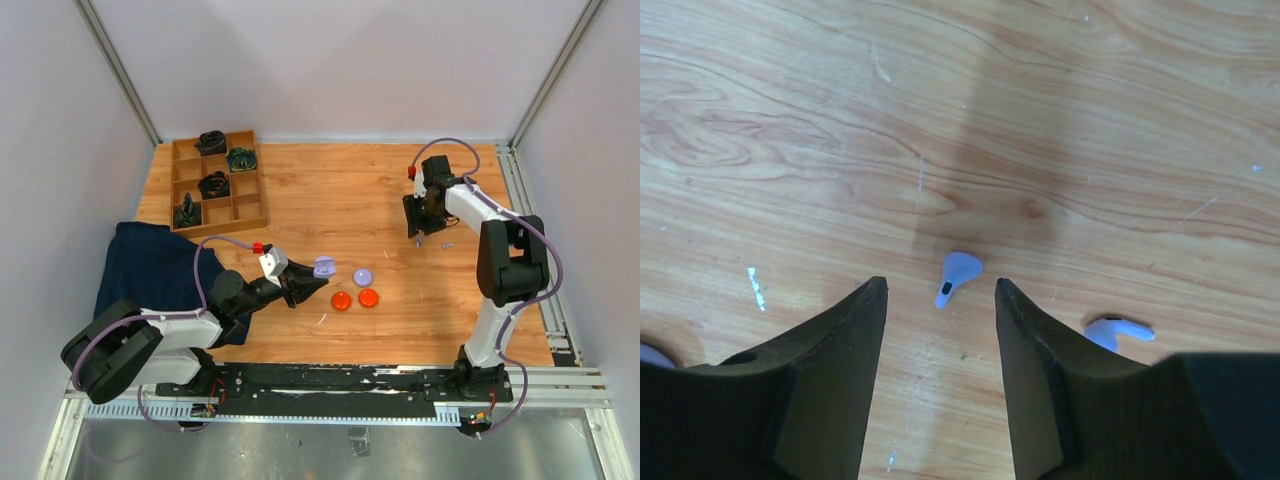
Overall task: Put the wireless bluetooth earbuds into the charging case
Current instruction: Pick up the earbud from the center of the board.
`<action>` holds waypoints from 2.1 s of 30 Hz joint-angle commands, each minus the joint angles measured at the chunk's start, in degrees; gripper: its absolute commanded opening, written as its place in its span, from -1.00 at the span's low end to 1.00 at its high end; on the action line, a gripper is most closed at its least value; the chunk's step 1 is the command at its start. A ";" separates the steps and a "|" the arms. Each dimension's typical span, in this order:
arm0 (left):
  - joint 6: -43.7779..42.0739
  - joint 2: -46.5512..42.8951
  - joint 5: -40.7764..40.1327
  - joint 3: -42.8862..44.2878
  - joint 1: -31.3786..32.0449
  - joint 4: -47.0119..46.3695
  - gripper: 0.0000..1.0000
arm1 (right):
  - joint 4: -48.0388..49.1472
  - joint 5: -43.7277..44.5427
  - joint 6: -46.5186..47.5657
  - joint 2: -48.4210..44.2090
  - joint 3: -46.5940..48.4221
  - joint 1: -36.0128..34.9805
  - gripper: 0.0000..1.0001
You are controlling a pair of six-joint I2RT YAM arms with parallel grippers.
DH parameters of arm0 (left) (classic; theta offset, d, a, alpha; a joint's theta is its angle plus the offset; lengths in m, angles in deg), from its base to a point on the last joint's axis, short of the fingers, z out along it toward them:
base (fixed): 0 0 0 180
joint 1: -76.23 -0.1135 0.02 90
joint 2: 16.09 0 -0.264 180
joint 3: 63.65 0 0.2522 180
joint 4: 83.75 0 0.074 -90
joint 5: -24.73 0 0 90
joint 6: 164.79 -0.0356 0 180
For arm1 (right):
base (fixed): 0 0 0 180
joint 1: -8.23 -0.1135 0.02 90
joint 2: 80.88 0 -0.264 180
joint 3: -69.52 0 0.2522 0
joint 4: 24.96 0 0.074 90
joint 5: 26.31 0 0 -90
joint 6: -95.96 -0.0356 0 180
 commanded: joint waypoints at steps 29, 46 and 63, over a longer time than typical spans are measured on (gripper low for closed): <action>0.60 -1.19 0.80 1.12 -0.39 -1.57 -1.00 | -4.74 4.20 1.89 7.38 3.08 -0.91 -0.59; -0.97 -0.44 -2.62 1.75 -0.38 -6.02 -1.00 | 5.76 -0.47 -1.76 -20.01 -10.22 -8.57 -0.64; -10.57 -0.41 0.22 2.39 -0.38 -11.91 -0.99 | 23.54 0.59 -6.35 -45.96 -22.15 -25.26 -0.67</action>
